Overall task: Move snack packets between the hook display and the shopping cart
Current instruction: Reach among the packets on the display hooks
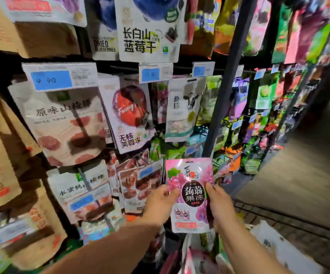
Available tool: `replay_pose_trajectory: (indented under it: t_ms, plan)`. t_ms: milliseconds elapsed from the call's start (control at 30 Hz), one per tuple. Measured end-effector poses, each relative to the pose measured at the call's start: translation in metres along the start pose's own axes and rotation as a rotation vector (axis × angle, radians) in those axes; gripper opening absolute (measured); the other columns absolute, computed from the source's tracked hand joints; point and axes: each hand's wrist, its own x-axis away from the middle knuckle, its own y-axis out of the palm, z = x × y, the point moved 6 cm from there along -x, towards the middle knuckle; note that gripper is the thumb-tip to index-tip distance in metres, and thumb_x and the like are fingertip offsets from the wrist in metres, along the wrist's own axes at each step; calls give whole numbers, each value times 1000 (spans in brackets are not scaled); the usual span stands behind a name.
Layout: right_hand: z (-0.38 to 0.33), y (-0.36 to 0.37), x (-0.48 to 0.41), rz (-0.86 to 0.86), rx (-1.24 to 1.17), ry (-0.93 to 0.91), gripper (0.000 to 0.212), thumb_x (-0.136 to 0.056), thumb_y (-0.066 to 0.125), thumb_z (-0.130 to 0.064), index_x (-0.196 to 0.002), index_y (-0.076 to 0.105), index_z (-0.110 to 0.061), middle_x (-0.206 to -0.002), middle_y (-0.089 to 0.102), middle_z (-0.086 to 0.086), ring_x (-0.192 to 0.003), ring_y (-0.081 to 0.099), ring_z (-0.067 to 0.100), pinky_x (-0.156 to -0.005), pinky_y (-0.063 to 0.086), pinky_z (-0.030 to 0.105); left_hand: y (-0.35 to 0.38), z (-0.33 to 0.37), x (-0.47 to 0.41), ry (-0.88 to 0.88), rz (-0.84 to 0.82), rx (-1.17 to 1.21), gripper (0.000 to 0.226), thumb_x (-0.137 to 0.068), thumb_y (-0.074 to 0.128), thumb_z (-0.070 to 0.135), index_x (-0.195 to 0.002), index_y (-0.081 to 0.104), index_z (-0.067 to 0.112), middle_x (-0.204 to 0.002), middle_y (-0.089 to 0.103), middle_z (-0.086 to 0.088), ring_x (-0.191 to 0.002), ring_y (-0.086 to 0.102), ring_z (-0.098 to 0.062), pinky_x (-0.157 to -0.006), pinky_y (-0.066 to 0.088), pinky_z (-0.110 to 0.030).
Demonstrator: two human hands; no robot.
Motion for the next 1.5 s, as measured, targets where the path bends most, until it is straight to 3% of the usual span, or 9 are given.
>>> replay_pose_trajectory:
  t_ms: [133, 333, 433, 667, 767, 900, 1067, 1233, 1500]
  plan:
    - [41, -58, 15, 98, 77, 18, 27, -98, 53, -33, -88, 67, -12, -93, 67, 8, -86, 58, 22, -66, 40, 11, 56, -15, 8, -50, -217, -143, 25, -90, 61, 36, -79, 65, 13, -65, 58, 1, -57, 52, -4, -57, 39, -21]
    - [112, -116, 40, 205, 96, 150, 22, -100, 52, -27, -96, 70, -15, -95, 72, 2, -89, 64, 14, -75, 48, 27, 114, -31, 25, 127, -359, -383, 25, -89, 65, 25, -66, 60, 17, -56, 45, 5, -54, 43, -3, -47, 33, -9]
    - [137, -132, 46, 229, 158, 181, 27, -101, 49, -29, -88, 70, -16, -89, 72, 2, -88, 66, 20, -76, 48, 30, 134, -31, 33, 271, -449, -486, 16, -48, 84, 26, -54, 69, 28, -43, 47, 10, -38, 47, -2, -37, 36, -11]
    - [174, -151, 55, 311, 178, 318, 31, -102, 47, -31, -108, 69, -11, -105, 70, 9, -102, 62, 29, -95, 49, 44, 159, -79, 35, -79, -489, -546, 22, -81, 53, 29, -61, 59, 25, -67, 61, 6, -67, 57, -10, -78, 53, -27]
    - [179, -167, 54, 379, 265, 342, 35, -103, 44, -31, -116, 66, -6, -106, 65, 11, -100, 57, 28, -90, 46, 38, 150, -74, 27, -17, -328, -689, 20, -83, 57, 37, -100, 64, 42, -104, 64, 14, -102, 55, -11, -94, 42, -37]
    - [183, -184, 50, 422, 339, 353, 38, -104, 41, -29, -117, 65, -3, -121, 64, 21, -111, 57, 36, -92, 45, 39, 134, -94, 11, -34, -228, -865, 68, -85, 58, 43, -144, 26, 27, -146, 35, 1, -138, 27, -23, -113, 25, -42]
    - [187, -191, 40, 416, 394, 383, 36, -105, 39, -23, -116, 62, 3, -120, 62, 25, -110, 55, 38, -80, 38, 34, 139, -129, 8, -28, -546, -1062, 49, -101, 33, 40, -144, 24, 18, -143, 43, -10, -128, 45, -31, -99, 40, -39]
    - [186, -198, 29, 473, 373, 389, 29, -103, 43, -22, -115, 60, -1, -116, 62, 23, -104, 56, 37, -78, 38, 34, 137, -129, 3, -65, -576, -1085, 57, -101, 26, 5, -151, -3, 2, -158, -3, -19, -147, 5, -31, -114, 19, -31]
    - [150, -191, -3, 511, 344, 269, 37, -94, 58, -26, -127, 55, -9, -123, 61, 13, -111, 56, 35, -93, 43, 40, 136, -125, -5, -316, -488, -731, 46, -103, 32, 20, -145, 29, 0, -146, 35, -21, -134, 36, -34, -109, 29, -38]
